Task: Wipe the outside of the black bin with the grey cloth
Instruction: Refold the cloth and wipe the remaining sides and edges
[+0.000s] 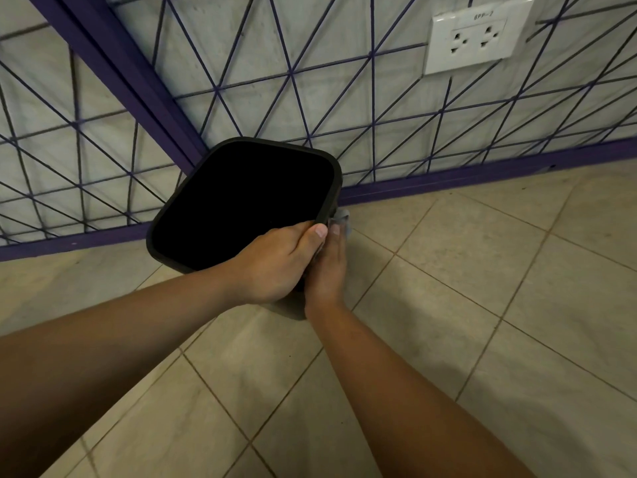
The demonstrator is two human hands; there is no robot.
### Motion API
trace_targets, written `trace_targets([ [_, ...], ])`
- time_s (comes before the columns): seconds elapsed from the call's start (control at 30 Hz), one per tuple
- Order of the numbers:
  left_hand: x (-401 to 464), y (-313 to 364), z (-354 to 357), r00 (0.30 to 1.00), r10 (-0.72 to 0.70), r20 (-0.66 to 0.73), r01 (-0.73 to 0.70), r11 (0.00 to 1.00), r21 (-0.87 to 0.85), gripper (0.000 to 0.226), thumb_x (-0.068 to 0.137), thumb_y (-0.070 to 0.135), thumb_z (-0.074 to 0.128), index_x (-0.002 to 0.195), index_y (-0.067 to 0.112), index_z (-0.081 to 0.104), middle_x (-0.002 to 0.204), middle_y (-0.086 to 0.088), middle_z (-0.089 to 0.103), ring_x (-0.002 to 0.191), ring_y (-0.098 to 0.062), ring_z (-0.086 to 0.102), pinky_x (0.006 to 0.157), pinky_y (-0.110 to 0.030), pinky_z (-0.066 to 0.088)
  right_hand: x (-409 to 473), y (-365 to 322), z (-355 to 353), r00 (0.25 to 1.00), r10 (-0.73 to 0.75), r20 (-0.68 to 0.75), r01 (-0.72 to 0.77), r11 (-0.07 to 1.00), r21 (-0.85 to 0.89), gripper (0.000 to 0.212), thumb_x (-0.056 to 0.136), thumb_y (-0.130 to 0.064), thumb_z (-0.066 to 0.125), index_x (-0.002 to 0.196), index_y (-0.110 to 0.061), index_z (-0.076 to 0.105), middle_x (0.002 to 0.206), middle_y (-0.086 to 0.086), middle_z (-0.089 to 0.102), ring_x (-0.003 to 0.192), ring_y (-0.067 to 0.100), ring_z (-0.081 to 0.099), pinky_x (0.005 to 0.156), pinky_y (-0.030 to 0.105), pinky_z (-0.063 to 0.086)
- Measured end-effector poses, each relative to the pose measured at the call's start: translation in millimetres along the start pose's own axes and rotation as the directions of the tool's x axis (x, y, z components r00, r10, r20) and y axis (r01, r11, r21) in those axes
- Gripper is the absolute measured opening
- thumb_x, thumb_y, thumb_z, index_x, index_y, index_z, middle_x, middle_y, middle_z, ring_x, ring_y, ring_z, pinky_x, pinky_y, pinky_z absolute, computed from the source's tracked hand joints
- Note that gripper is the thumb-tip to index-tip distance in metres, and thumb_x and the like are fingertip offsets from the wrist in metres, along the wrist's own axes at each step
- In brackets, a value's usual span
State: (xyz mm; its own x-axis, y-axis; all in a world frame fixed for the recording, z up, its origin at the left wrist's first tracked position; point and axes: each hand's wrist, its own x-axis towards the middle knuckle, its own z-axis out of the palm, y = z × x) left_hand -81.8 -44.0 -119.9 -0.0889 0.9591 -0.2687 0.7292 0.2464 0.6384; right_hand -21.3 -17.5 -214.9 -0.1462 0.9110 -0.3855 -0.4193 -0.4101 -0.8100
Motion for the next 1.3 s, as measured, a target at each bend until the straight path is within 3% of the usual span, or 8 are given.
trace_targets([
  [0.2,1,2,-1,1.000,0.009,-0.003,-0.009,0.999,0.036,0.036,0.106,0.042,0.030,0.081,0.033,0.053,0.074,0.010,0.060,0.071,0.002,0.060,0.070,-0.023,0.042,-24,9,5,0.997,-0.028,0.067,0.023,0.997,0.080,0.055,0.115,-0.034,0.031,0.165,-0.012,0.027,0.168,0.012,0.036,0.155,0.021,0.039,0.125,0.029,0.037],
  [0.37,2,4,-1,1.000,0.015,-0.007,-0.015,0.999,0.028,0.035,0.107,0.040,0.030,0.083,0.033,0.055,0.077,0.011,0.060,0.076,-0.003,0.060,0.074,-0.027,0.044,-13,11,6,0.992,-0.118,0.043,0.122,0.986,-0.113,0.103,0.084,-0.087,0.034,0.164,-0.023,0.031,0.172,0.002,0.031,0.160,0.017,0.028,0.131,0.049,0.024],
  [0.53,3,0,0,0.999,0.031,0.021,-0.031,1.000,0.004,0.039,0.107,0.044,0.027,0.112,0.031,0.064,0.099,0.010,0.069,0.099,-0.005,0.065,0.088,-0.026,0.048,-13,6,5,0.960,-0.262,0.101,0.273,0.954,-0.121,0.081,0.093,-0.067,0.027,0.164,-0.027,0.021,0.176,-0.005,0.016,0.162,0.004,0.012,0.133,0.027,0.014],
  [0.67,3,1,-1,1.000,0.018,-0.001,-0.018,0.999,0.032,0.035,0.107,0.042,0.027,0.087,0.042,0.056,0.082,0.016,0.062,0.088,-0.004,0.063,0.081,-0.027,0.046,-1,4,3,0.982,-0.176,0.070,0.184,0.973,-0.137,0.088,0.093,-0.074,0.029,0.167,-0.025,0.021,0.176,-0.005,0.017,0.162,0.006,0.013,0.135,0.038,0.015],
  [0.83,1,1,-1,0.999,0.039,0.014,-0.040,0.999,0.018,0.046,0.106,0.047,0.024,0.116,0.027,0.064,0.102,0.008,0.071,0.100,-0.007,0.066,0.095,-0.040,0.051,-16,8,2,0.949,-0.282,0.142,0.294,0.953,-0.072,0.062,0.109,-0.035,0.025,0.166,-0.015,0.014,0.175,-0.006,0.008,0.146,-0.023,0.019,0.114,-0.001,0.025],
  [1.0,2,3,-1,1.000,0.027,-0.001,-0.027,0.999,0.041,0.040,0.107,0.042,0.026,0.105,0.025,0.063,0.095,0.004,0.068,0.093,-0.011,0.065,0.092,-0.042,0.050,-2,13,1,0.979,-0.192,0.066,0.200,0.971,-0.134,0.095,0.087,-0.072,0.033,0.166,-0.021,0.025,0.174,0.001,0.024,0.162,0.013,0.021,0.133,0.045,0.020],
  [1.2,3,0,-1,0.999,0.042,0.001,-0.042,0.998,0.043,0.045,0.107,0.044,0.025,0.098,0.022,0.064,0.088,0.003,0.070,0.086,-0.011,0.067,0.086,-0.045,0.052,-16,16,1,0.955,-0.266,0.132,0.279,0.956,-0.089,0.089,0.096,-0.068,0.036,0.168,-0.018,0.018,0.175,0.002,0.021,0.162,0.012,0.021,0.133,0.044,0.022],
  [1.3,2,0,-1,0.999,0.049,-0.012,-0.048,0.996,0.074,0.045,0.107,0.043,0.025,0.096,0.021,0.062,0.088,0.000,0.068,0.087,-0.016,0.067,0.086,-0.047,0.051,-9,26,-5,0.976,-0.201,0.081,0.209,0.971,-0.112,0.112,0.083,-0.092,0.041,0.168,-0.024,0.019,0.173,0.004,0.026,0.160,0.018,0.026,0.131,0.051,0.025],
])
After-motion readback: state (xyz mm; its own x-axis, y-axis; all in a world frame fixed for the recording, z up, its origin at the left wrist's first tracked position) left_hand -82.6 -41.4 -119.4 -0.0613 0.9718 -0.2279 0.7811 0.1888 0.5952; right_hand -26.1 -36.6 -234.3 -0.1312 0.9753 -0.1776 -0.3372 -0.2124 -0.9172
